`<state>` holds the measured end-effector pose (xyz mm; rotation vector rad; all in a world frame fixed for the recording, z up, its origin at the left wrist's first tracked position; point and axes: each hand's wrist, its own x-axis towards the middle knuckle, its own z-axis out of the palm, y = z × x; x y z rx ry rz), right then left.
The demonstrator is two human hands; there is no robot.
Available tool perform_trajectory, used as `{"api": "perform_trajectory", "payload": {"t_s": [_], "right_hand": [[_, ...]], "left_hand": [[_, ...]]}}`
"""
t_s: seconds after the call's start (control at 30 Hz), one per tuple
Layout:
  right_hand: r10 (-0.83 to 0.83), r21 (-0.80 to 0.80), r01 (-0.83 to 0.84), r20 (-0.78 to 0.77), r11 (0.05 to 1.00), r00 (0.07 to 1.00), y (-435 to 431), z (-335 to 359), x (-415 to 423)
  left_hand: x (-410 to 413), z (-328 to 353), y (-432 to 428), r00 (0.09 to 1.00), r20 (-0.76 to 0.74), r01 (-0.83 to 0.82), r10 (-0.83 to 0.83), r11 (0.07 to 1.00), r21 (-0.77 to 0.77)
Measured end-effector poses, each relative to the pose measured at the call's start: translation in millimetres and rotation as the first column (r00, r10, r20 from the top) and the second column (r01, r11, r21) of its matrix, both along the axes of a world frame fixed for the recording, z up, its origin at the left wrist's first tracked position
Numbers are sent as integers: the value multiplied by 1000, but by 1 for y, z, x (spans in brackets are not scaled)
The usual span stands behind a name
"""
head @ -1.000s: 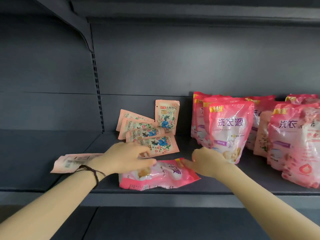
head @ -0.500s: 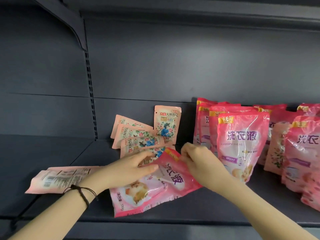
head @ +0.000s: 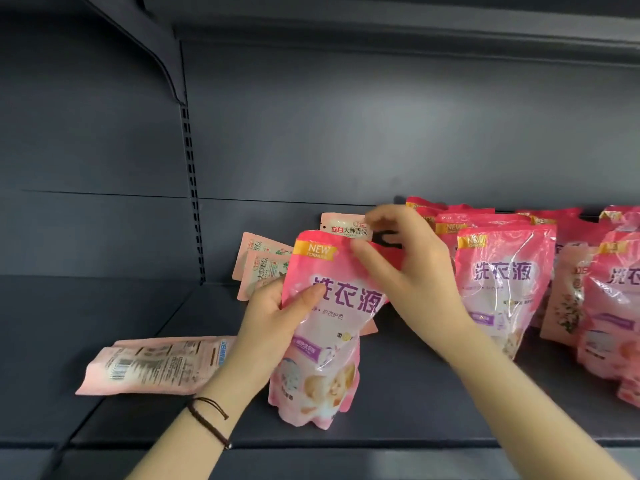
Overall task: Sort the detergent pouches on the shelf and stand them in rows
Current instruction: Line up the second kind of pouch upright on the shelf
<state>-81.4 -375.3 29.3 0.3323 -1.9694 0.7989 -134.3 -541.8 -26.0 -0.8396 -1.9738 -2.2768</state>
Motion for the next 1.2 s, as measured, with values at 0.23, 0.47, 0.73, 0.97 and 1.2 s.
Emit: {"api": "perform_trajectory", "payload": {"t_s": [0.23,0.47,0.73,0.97,1.2], "right_hand": [[447,-740,-149,221,656,867,-28,-90,14],[169,-726,-78,54,684,984,-58,-86,11],[-60,-740,1,-54,673,997,-63,-78,5],[44,-670,-28,7,742,999,-35,-71,2],[220,-607,-153,37,780,975,-30,-89,15]], "left_hand": [[4,-13,-2,996,83,-45,32,984,170],[7,-21,4,982,127,-173,143,944,279],[10,-27,6,970,39,-239,238,927,288],[4,-23,2,981,93,-188,169,946,263],[18,-33,-3,973,-118,-165,200,953,255]]}}
